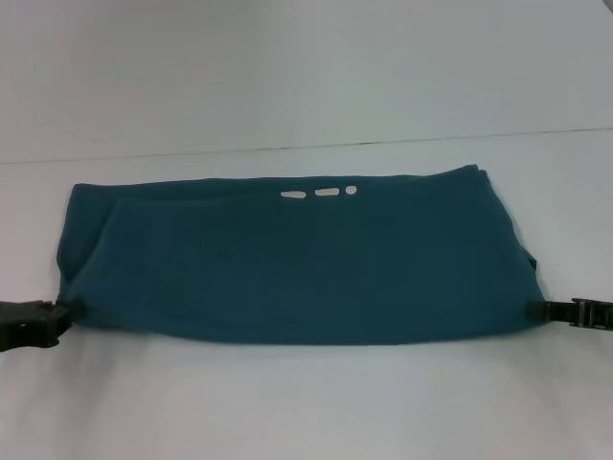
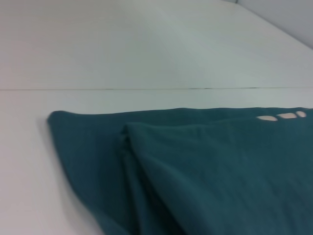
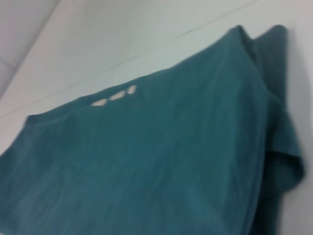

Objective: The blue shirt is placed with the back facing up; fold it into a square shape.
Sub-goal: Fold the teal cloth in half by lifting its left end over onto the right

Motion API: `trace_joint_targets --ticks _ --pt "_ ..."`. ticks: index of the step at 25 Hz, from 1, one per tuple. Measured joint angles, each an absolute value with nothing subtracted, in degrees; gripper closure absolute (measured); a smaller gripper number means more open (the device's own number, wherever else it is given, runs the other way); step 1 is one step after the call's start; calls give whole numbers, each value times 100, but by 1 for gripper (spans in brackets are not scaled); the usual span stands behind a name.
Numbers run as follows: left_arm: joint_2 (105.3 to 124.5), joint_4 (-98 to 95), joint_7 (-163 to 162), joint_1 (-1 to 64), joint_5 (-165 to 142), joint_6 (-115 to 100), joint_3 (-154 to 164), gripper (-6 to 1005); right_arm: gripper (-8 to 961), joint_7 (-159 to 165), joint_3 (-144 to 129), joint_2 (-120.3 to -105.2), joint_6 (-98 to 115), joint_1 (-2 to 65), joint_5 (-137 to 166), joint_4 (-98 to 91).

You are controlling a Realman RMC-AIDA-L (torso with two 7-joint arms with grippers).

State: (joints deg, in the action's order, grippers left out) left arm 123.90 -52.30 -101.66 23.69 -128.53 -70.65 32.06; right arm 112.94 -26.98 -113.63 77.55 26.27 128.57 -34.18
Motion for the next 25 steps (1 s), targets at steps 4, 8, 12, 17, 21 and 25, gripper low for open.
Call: trace_joint_targets --ticks 4,8,12,17,21,25 --pt "12374 -5373 -10173 2380 -12850 -7367 3190 915 774 11142 -2514 -11320 8182 2602 12584 -3571" --pt "12389 -5624 -10366 2325 -12849 -7412 3137 804 722 11079 -2327 -11306 8407 2479 12162 -3813" --pt "12383 -5690 -10453 2303 -12848 -7393 2871 712 631 10946 -2226 -11267 8459 2411 11873 -3869" --pt "12383 -5724 -10522 2275 -12789 -7536 2608 562 517 10765 -2108 -11259 8502 2484 11809 -3870" --pt "12391 -5701 -10905 2259 -12811 -7630 2623 403 264 10755 -2150 -11257 8512 2675 11789 -3860" --pt "12392 -5676 -11333 2233 -12864 -7801 2630 286 128 10792 -2265 -11255 8516 2834 11813 -3861"
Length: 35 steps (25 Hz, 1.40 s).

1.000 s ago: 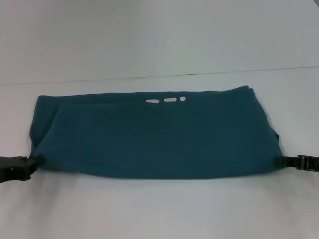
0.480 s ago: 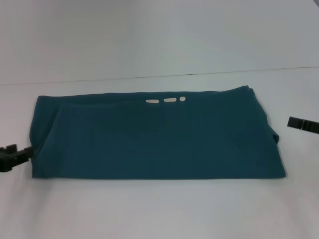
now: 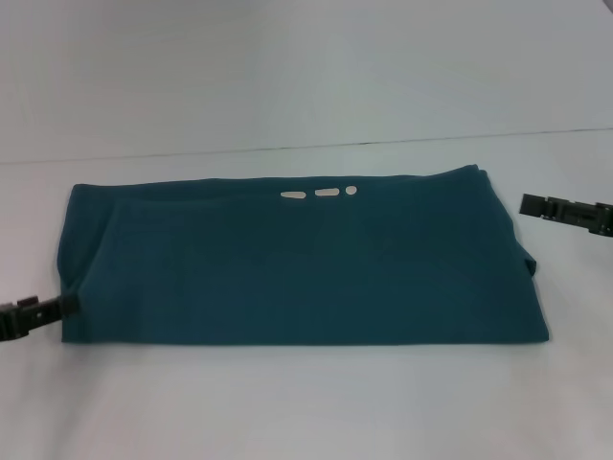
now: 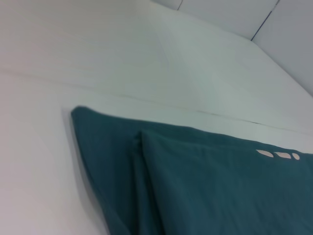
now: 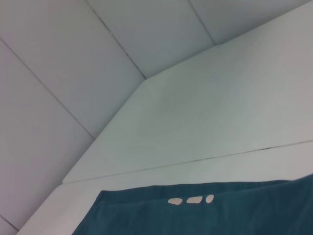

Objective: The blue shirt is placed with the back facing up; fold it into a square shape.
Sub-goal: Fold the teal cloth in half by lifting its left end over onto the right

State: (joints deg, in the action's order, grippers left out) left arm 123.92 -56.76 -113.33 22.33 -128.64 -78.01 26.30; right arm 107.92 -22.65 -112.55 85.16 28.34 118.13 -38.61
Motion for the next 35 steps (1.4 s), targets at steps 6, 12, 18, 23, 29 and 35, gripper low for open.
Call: trace_joint_targets --ticks 6,12,18,23,29,35 --pt "12375 -5695 -12013 2185 -13227 -7899 2591 252 127 10799 -2330 -11243 8466 2962 11818 -3864" --pt "12342 -5690 -12520 2250 -13594 -8063 2610 251 127 10802 -2364 -11212 8463 3024 11821 -3867" --pt "12273 -5501 -12757 2425 -13660 -8176 2638 252 128 10765 -2366 -11208 8457 3069 11821 -3873" --pt "12226 -5202 -12815 2557 -13664 -8119 2646 252 128 10764 -2364 -11196 8456 3076 11819 -3921" --pt "12197 -5069 -12888 2603 -13689 -8035 2646 253 127 10791 -2364 -11189 8473 3062 11799 -3994" --pt "12198 -5015 -12951 2632 -13815 -7836 2645 253 127 10802 -2351 -11187 8478 3044 11788 -4017"
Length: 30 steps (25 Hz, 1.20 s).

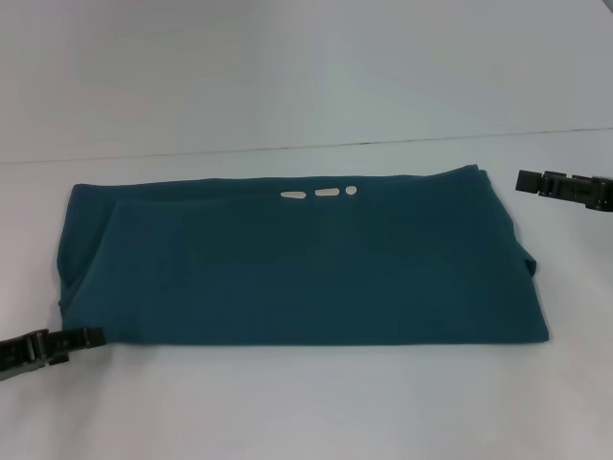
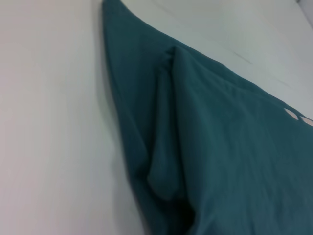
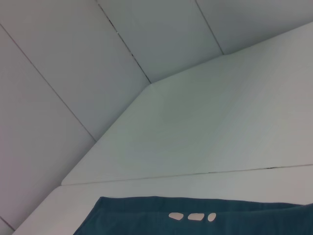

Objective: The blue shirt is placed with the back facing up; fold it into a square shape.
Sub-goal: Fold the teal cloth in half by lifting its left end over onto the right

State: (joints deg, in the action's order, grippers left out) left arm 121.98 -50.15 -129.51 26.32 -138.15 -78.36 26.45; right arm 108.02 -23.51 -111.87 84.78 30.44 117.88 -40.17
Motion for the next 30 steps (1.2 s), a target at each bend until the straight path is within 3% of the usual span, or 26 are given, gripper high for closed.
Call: trace_joint_targets --ticks 30 --pt "12136 -4878 -13032 2820 -13957 -7592 2788 256 128 10802 -2320 -11196 8486 3015 11785 -4016"
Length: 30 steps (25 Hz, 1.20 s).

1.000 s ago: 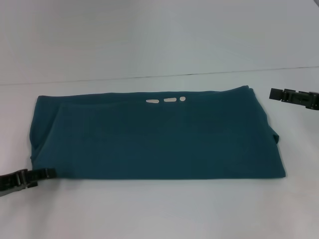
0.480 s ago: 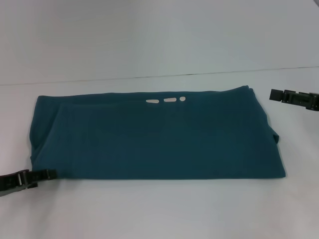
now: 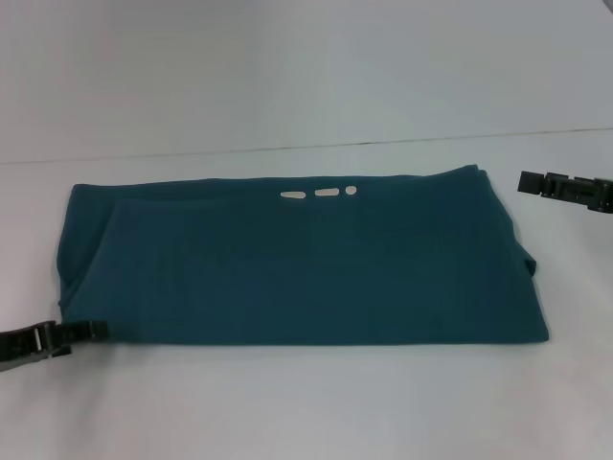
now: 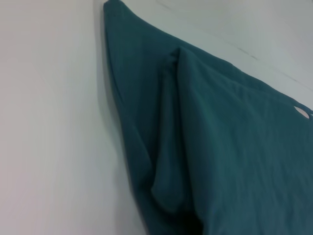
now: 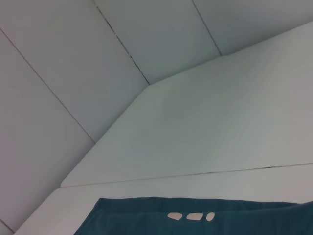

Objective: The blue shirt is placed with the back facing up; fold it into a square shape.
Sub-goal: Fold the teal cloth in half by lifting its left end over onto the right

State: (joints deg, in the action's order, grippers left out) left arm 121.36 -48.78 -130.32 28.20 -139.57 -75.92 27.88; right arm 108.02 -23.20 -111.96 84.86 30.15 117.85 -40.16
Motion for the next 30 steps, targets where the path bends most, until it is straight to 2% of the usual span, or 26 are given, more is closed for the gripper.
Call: trace_joint_targets --ticks 30 --pt "12163 -4728 -12966 3269 -13889 -7437 2795 258 137 10800 -2302 -11214 8428 2988 11785 -4001"
